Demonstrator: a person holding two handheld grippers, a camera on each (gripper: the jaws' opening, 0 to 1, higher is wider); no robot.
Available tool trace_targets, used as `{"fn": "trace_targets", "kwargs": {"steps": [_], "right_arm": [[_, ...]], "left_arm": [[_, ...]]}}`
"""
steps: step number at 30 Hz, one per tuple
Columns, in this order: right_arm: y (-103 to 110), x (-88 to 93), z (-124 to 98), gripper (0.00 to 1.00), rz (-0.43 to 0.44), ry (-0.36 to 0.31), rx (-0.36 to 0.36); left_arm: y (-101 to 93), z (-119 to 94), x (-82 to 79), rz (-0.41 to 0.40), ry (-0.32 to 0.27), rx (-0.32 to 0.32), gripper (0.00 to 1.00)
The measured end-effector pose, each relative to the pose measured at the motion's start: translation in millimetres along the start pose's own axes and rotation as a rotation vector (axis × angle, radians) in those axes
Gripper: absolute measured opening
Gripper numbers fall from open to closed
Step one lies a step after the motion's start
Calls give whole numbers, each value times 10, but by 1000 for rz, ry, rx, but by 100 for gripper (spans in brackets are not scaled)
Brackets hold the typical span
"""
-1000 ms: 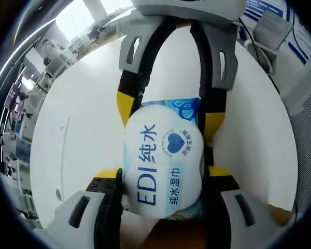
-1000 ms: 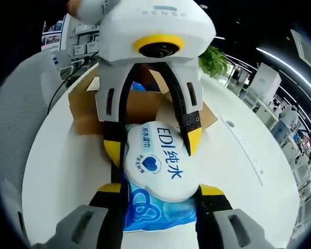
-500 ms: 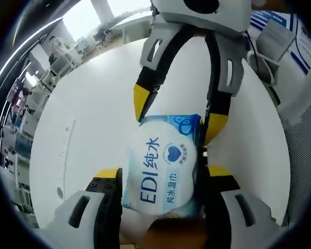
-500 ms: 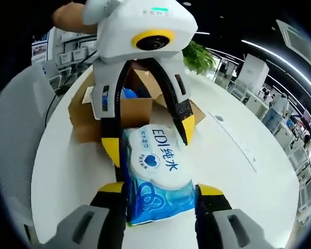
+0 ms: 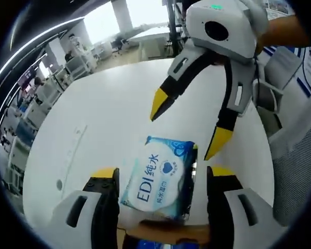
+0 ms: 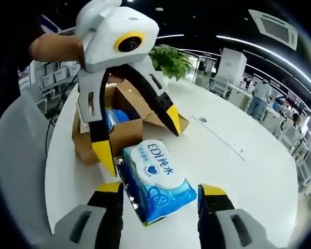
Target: Operate the shoe box by opening the lid, removing the specified soft item, and placing it in the target area until the item is outside and the box remains undamaged.
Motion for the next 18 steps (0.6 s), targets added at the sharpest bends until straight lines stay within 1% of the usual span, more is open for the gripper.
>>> {"fn": "trace_targets", "kwargs": {"steps": [4, 6, 7, 9, 10, 14, 18], "right_arm": [[59, 1, -55, 59, 34, -2, 15], [80, -1, -95, 59, 45, -5, 30], [81, -5, -101, 59, 48, -7, 33], [112, -35, -147, 60, 69, -27, 44], [122, -40, -158, 60, 72, -28, 48], [156, -64, -226, 62, 71, -34, 76], [206, -71, -288, 63, 68, -29, 85]], "left_arm": [[2, -123, -2, -24, -22, -28, 69], [9, -194, -21, -69, -38, -43, 70], [7, -206, -23, -77, -39, -43, 70], [3, -289, -56, -111, -62, -50, 71], [4, -332, -61, -119, -68, -61, 71], [-24, -431, -76, -133, -93, -67, 70], [-62, -550, -93, -148, -120, -79, 70]]}}
Point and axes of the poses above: the point that each gripper's makers call its tool centre point, and the gripper's own axes: z roughly forward along the fingers, y roughly to its left, x roughly out of its underside, the point moved 2 cm from there along -z, roughly backward along the fingers, and after that the axes turned 5 degrees about -x, right-handed, at the moved point
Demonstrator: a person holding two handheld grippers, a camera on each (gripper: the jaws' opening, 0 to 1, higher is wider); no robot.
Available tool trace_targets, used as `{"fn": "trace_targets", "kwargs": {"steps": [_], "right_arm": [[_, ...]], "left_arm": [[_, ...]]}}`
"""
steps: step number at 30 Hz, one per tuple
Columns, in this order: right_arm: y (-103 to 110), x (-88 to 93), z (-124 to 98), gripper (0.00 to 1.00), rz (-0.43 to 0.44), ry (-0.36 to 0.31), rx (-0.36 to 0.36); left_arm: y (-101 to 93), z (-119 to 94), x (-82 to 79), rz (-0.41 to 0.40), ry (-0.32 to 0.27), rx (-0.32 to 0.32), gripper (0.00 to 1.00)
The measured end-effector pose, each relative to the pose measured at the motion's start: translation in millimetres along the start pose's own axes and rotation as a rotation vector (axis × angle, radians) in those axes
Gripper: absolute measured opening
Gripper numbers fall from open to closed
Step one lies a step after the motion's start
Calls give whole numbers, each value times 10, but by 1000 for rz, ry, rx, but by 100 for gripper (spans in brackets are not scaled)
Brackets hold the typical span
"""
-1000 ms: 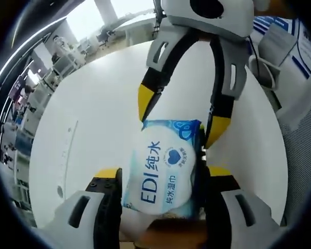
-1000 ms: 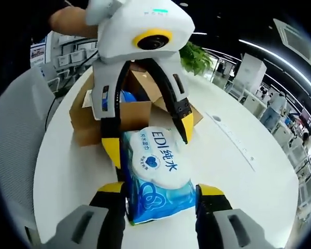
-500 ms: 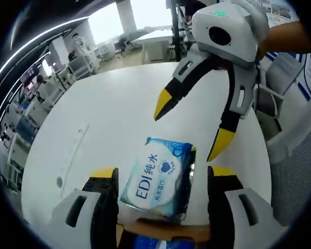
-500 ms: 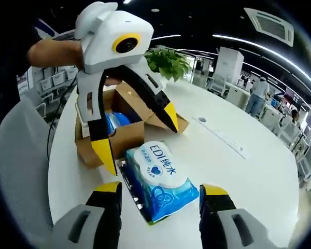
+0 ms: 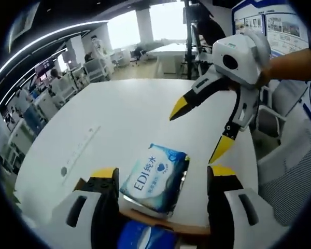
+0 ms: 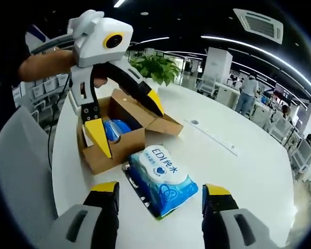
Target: Operate the shoe box by opening the lid, removing the specified soft item, and placing it in the target area until the item is outside and the box remains undamaged.
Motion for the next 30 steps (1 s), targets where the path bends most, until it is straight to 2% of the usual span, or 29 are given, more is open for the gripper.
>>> {"fn": "trace_targets", "kwargs": {"steps": [7, 15, 23, 30], "right_arm": [[59, -32, -84, 65, -5, -2, 20], [104, -118, -116, 67, -16, -9, 19], [163, -278, -71, 68, -34, -33, 11], [218, -393, -7, 68, -62, -49, -9]], "left_arm": [[-95, -215, -25, -17, -37, -7, 75], [-148, -478, -33, -33, -82, -36, 75], [-73, -745, 82, -67, -113, -81, 76], [37, -1037, 243, -98, -164, -165, 75]]}}
Point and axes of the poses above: the point that each gripper's makers call its tool centre point, and the gripper's own axes: z roughly forward along the fingers, y roughly to its left, x roughly out of its underside, the point moved 2 cm from there along -z, roughly backward along the fingers, and after that the axes turned 5 degrees about -x, right-handed, at the moved point
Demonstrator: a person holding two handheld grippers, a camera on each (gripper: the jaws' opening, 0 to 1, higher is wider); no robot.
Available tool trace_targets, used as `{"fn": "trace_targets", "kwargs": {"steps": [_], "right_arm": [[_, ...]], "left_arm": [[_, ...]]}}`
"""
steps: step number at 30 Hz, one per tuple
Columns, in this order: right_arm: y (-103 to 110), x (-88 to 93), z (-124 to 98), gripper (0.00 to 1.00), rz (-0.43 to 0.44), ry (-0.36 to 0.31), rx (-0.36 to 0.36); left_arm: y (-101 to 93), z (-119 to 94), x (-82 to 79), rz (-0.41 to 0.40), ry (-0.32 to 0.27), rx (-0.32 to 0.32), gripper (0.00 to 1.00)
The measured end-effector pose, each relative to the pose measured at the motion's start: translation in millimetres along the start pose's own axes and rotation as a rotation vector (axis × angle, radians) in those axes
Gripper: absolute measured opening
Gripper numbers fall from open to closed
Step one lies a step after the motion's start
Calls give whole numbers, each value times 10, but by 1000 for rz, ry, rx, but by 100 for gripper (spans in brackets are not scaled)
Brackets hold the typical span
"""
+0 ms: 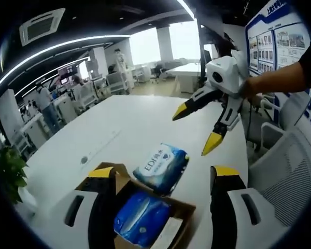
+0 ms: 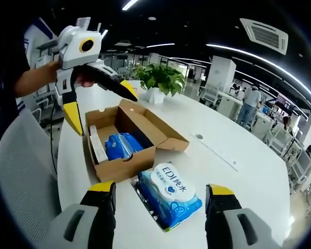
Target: Operate the shoe box by opening the lid, removing the specified soft item, and placing it in the target area until the item is outside and the box remains undamaged.
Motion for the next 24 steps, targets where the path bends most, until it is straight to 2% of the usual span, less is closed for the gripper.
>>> {"fn": "trace_targets", "kwargs": {"steps": [12, 18, 24], "right_arm": [[115, -241, 195, 67, -79, -32, -52], [178, -351, 312, 66, -95, -43, -79], [234, -446, 452, 67, -122, -46, -117]], "left_arm": [[204, -449, 223, -104, -15, -102, 77], [289, -676, 304, -153, -60, -156, 77], [332, -887, 484, -173, -75, -191, 78]]}}
Point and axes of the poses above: the point that each gripper's makers call its tool centre point, and the gripper's own axes: z roughly forward along the fingers, y roughly to its left, x roughly out of its underside, the point moved 2 cm from there along -z, roughly backward along the fingers, and after that the axes turned 5 degrees about -x, right-handed, at the moved point
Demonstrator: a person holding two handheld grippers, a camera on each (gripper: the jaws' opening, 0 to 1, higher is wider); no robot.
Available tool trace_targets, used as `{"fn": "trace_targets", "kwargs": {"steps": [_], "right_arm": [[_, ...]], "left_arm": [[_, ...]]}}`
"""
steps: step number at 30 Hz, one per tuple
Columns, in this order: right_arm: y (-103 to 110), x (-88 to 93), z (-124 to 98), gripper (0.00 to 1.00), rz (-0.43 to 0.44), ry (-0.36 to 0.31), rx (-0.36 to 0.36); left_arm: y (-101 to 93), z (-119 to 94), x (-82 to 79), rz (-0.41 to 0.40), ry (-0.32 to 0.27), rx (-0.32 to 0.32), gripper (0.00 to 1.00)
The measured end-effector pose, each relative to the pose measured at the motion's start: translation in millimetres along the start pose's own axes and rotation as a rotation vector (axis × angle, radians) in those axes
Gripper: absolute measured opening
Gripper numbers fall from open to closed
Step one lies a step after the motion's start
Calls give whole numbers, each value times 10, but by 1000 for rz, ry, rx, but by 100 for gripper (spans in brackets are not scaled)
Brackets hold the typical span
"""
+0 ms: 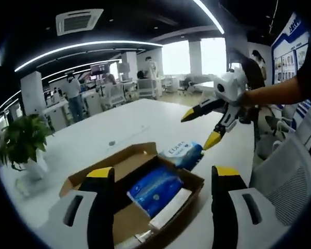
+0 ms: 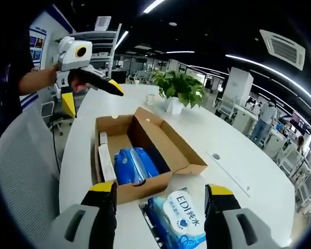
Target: Operate the shoe box by opening the lid, removing the specified soft item, and placing it in the target area until the item is outside and the box remains undamaged.
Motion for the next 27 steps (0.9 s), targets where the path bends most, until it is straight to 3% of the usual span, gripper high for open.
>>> {"fn": "trace_targets", "kwargs": {"steps": [7, 18, 22, 27], "right_arm": [[32, -90, 133, 67, -23, -7, -34], [106, -148, 290, 67, -46, -9, -74], [132, -151, 345, 66, -20, -1, -98], [160, -173, 404, 67, -42, 11, -111]], "left_arm": [[97, -194, 179, -6, -2, -43, 80], [152, -438, 314, -25, -44, -113, 83], [187, -576, 297, -61, -112, -147, 87], [211, -693, 441, -61, -90, -181, 94]]}}
Point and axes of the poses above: the point that each gripper's makers call its tool centre point, and the gripper's own axes: z roughly forward along the fingers, y roughly to its left, x roughly out of its underside, the point moved 2 cm from there along -z, roughly backward along the fingers, and after that the axes turned 5 degrees about -x, right-handed, at the moved point
